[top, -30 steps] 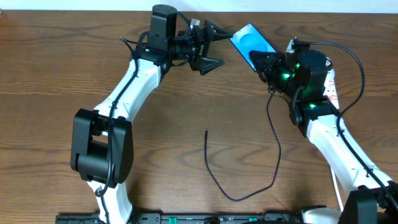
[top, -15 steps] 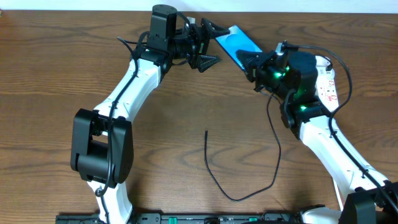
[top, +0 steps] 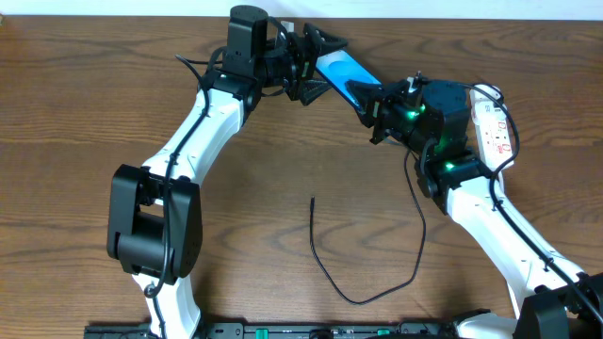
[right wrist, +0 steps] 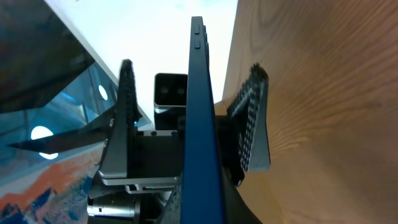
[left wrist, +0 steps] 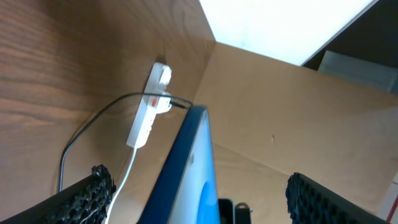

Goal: Plug charger to phone and switch on socket

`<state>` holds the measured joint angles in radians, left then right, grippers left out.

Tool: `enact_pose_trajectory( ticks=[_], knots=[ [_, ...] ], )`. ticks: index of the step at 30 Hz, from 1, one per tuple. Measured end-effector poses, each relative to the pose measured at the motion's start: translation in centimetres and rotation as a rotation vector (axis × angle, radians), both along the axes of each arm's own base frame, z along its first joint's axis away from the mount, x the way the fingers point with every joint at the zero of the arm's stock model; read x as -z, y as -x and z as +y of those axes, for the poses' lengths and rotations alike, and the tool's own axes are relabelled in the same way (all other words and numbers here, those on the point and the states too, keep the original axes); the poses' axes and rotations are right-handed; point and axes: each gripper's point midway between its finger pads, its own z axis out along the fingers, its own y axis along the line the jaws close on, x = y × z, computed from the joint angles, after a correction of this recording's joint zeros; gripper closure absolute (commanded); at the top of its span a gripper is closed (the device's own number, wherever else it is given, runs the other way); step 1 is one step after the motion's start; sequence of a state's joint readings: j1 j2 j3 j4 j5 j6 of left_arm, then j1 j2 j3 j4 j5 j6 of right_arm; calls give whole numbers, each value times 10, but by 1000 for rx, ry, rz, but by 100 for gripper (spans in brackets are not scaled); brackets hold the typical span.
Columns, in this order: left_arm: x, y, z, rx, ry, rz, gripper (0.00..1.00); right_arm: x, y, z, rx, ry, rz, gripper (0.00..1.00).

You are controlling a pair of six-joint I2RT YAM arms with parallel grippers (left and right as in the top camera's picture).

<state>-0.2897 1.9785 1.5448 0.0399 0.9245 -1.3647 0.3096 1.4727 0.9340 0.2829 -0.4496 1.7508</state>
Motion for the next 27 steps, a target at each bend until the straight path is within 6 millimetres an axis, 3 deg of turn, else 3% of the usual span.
enact_pose_trajectory(
  ticks=[13,27],
  knots=[
    [1,-6,2,-42,-7,4,10,0,2,4,26,-104,102,99],
    [1,-6,1,-55,4,35,10,-8,4,19,31,-104,57,99]
  ],
)
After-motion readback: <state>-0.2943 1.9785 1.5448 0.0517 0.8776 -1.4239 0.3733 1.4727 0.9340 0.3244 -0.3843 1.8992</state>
